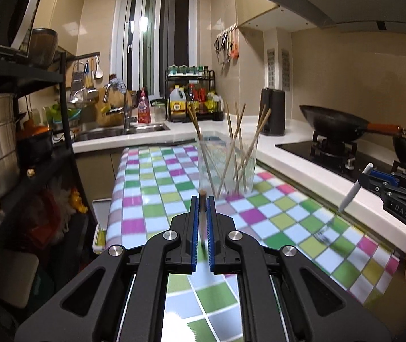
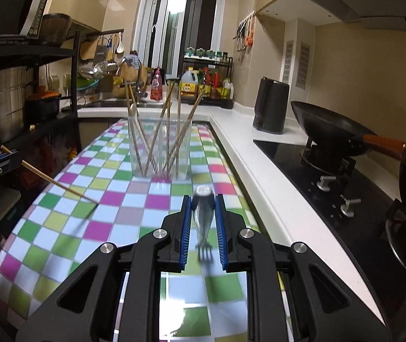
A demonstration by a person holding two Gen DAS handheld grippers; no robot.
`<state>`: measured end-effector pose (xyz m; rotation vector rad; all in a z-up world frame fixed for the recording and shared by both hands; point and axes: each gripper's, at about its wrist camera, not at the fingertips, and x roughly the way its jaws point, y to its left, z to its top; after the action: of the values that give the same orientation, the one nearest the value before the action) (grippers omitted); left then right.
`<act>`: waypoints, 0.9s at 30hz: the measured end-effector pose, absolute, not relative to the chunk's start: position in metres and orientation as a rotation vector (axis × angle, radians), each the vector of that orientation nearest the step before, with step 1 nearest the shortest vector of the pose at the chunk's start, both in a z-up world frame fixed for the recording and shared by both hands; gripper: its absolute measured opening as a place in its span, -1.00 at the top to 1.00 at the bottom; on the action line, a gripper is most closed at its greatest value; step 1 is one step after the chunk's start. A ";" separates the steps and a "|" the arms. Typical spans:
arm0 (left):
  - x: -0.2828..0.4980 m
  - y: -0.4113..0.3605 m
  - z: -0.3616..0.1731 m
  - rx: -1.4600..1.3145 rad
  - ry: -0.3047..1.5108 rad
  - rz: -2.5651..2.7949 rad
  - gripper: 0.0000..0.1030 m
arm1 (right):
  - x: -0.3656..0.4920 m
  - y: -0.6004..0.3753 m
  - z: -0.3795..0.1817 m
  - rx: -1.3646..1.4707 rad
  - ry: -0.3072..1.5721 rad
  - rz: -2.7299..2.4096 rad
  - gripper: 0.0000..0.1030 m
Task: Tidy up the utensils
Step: 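Lift the chopstick and fork and carry both over the container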
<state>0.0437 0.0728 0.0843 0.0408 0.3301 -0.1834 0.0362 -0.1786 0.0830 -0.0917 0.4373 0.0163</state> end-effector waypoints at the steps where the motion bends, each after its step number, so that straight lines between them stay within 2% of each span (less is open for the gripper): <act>1: 0.046 0.074 0.089 0.037 0.326 -0.186 0.89 | 0.038 -0.179 0.087 -0.088 0.430 0.018 0.67; 6: 0.060 0.080 0.112 0.001 0.320 -0.206 0.90 | 0.050 -0.182 0.106 -0.049 0.414 0.044 0.67; 12: 0.094 0.091 0.134 -0.082 0.408 -0.251 0.90 | 0.069 -0.185 0.128 0.003 0.425 0.100 0.67; 27: 0.187 0.071 0.221 -0.065 0.386 -0.299 0.90 | 0.171 -0.170 0.230 0.006 0.374 0.230 0.68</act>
<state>0.1874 0.0709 0.2209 -0.0654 0.3862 -0.2994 0.1708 -0.1696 0.2302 0.0063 0.3741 0.2297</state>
